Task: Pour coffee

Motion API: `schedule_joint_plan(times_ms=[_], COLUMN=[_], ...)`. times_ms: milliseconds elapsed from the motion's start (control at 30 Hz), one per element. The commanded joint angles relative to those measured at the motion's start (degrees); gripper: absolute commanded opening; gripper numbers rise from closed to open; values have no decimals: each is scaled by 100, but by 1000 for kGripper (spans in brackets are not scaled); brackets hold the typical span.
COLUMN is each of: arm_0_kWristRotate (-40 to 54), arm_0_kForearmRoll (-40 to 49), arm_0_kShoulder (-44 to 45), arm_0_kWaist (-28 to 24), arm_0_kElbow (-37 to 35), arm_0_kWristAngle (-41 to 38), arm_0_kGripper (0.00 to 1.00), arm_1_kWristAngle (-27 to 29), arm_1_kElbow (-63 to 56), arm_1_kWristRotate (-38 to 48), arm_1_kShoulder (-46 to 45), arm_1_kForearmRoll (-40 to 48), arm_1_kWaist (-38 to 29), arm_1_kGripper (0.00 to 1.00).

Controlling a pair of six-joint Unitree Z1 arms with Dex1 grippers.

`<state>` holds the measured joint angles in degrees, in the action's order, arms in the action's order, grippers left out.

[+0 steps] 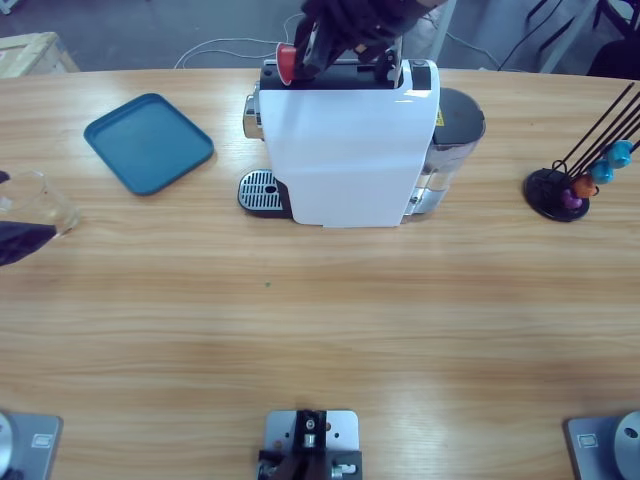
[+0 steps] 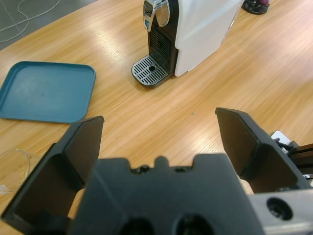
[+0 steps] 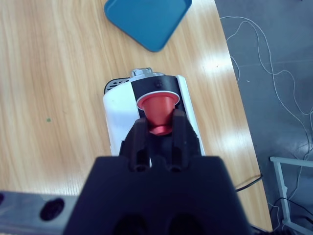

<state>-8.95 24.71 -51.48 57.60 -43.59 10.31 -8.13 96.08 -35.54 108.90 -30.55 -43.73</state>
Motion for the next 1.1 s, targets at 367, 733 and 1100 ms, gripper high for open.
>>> schedule_joint_plan(times_ms=[367, 733, 1100], arm_0_kWristRotate=[87, 87, 87], arm_0_kForearmRoll=[-28, -28, -80], arm_0_kShoulder=[24, 62, -29], arm_0_kWaist=[32, 30, 30], arm_0_kElbow=[87, 207, 115], arm_0_kWristAngle=[-29, -38, -52], arm_0_kGripper=[991, 991, 991], arm_1_kWristAngle=[-27, 31, -127], arm_1_kElbow=[-37, 28, 126], arm_1_kWristRotate=[112, 363, 2912], arm_1_kShoulder=[545, 186, -638], arm_1_kForearmRoll=[40, -4, -863], arm_1_kWaist=[57, 22, -899], arm_1_kGripper=[2, 995, 0])
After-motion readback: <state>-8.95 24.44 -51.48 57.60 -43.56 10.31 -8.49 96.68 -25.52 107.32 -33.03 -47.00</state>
